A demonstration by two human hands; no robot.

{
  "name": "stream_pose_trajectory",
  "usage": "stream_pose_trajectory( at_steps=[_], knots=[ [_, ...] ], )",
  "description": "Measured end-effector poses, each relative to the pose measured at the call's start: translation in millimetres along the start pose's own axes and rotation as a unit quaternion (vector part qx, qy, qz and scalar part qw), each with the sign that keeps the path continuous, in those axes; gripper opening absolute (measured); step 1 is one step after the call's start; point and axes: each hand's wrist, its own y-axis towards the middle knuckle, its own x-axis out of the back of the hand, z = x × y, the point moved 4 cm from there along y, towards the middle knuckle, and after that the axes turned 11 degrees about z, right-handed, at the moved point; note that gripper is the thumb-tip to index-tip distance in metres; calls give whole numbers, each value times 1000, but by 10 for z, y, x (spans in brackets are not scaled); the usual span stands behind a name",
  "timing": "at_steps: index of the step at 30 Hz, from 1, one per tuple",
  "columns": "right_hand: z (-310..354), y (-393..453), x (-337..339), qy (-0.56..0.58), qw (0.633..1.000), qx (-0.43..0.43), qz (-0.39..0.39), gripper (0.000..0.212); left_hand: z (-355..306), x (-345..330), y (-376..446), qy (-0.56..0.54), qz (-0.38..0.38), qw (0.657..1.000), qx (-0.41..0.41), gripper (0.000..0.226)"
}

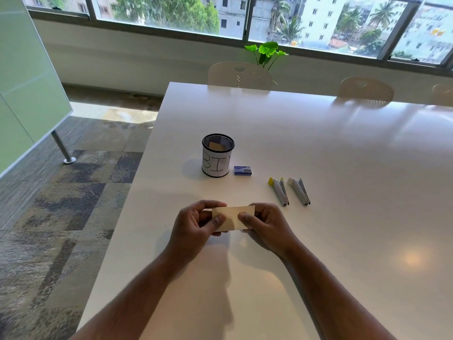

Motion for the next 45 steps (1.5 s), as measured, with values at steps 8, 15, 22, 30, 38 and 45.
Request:
stream_pose_trajectory(
  at_steps=[8,15,22,30,38,45],
  knots=[
    [118,-21,12,-75,992,82,-66,30,0,29,39,-34,-39,999,-14,38],
    [151,-37,-9,-260,949,146,-101,23,-3,57,41,-60,-34,998,4,19],
    [100,-23,-22,-232,963,126,-57,37,19,43,21,18,-22,999,-18,32],
    [26,-13,5,-13,998,31,-60,43,48,23,30,48,-27,997,-44,31],
    [35,-24,-39,2,1000,7,-3,50,15,-24,4,59,-29,998,-22,36],
    [-61,17,-73,51,999,-5,-16,27,34,-23,-1,62,-31,998,-2,27]
  ],
)
